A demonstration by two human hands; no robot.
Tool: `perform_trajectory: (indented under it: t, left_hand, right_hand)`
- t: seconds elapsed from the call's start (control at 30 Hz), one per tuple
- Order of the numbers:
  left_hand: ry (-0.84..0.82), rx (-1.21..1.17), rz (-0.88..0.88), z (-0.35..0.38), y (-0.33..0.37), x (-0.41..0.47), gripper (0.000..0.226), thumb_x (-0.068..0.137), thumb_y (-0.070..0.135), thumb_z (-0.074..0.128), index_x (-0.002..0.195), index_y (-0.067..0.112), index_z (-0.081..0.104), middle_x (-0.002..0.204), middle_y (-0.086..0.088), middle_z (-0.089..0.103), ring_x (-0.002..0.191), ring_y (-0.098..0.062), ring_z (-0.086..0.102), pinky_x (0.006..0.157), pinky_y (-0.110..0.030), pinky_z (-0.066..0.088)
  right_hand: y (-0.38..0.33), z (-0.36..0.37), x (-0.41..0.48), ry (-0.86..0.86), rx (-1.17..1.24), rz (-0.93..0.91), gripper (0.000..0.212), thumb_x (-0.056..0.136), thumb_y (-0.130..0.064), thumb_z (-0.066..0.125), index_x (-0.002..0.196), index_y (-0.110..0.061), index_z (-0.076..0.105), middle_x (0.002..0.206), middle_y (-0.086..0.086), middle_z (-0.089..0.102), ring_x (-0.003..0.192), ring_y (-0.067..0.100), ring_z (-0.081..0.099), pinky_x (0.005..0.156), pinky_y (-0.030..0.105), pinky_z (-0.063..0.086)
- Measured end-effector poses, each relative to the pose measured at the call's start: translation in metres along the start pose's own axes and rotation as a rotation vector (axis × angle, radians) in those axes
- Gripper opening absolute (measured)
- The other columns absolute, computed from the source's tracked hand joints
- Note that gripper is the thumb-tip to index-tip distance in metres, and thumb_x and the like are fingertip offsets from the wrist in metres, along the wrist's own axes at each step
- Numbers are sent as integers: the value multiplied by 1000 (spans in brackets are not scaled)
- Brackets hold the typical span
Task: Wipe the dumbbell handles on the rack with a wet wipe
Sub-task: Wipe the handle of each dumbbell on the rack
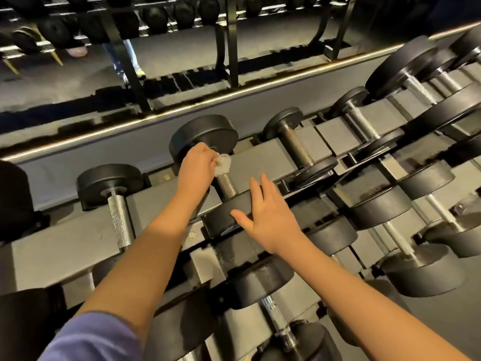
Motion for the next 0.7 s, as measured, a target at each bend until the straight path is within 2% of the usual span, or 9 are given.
perform_trajectory:
  t: [0.07,0.13,0.23,0.3,0.37,0.47,0.6,0.7]
  left_hand:
    - [53,-27,-47,4,3,-2,24,95,9,51,110,4,69,105,-14,56,98,-27,51,77,-24,31]
    - [107,-56,-85,9,8,-12,25,94,5,50,112,1,67,106,-14,57,97,-27,50,78,-21,29]
    - [78,-79,-29,10,11,-28,23,90,0,54,106,0,69,101,-14,59,95,-29,49,76,-16,24]
    - [11,-72,69,7,9,-35,22,87,-2,57,103,0,71,99,-14,60,94,-32,49,78,-19,26]
    - [-20,-73,141,2,5,-33,20,86,-2,58,102,1,71,99,-14,61,95,-32,51,79,-23,30]
    - [-7,-81,102,1,2,-21,20,89,2,56,103,3,70,100,-12,59,96,-28,51,80,-28,35]
    - [62,-170,-63,8,9,-28,21,86,-2,55,100,3,71,99,-13,59,95,-28,52,80,-23,31]
    - [-21,-223,44,5,8,-44,19,82,-5,61,92,4,74,91,-10,62,88,-28,57,79,-27,39]
  right_hand:
    - [0,2,0,23,5,-1,98,79,-71,9,151,-4,11,157,22,6,146,31,5,120,41,11]
    - [1,4,0,29,5,6,101,75,-71,5,150,-4,13,157,22,8,146,31,7,119,42,13]
    - [0,2,0,16,1,11,93,85,-70,18,150,-4,13,157,22,8,146,31,6,119,41,12]
    - [-1,1,-1,8,1,4,83,93,-60,35,150,-4,14,157,22,8,146,31,6,119,40,11]
    - [-1,0,-2,27,16,-6,80,94,-54,43,150,-3,16,156,23,10,146,32,8,118,40,12]
    - [-2,-1,-2,18,10,-8,79,95,-54,42,150,-4,15,157,22,8,146,31,6,118,39,11]
    - [-1,-1,-2,20,5,-8,79,95,-54,41,150,-5,15,157,21,7,146,29,6,118,37,10]
    - [-1,0,-2,19,-1,-10,80,95,-56,40,150,-5,14,157,20,7,146,29,6,118,38,12]
Point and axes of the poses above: each hand's wrist, its own x-axis towards the middle knuckle, its own z-axis out of the palm, y = z × x, the point moved 1 cm from there along x, towards the middle knuckle
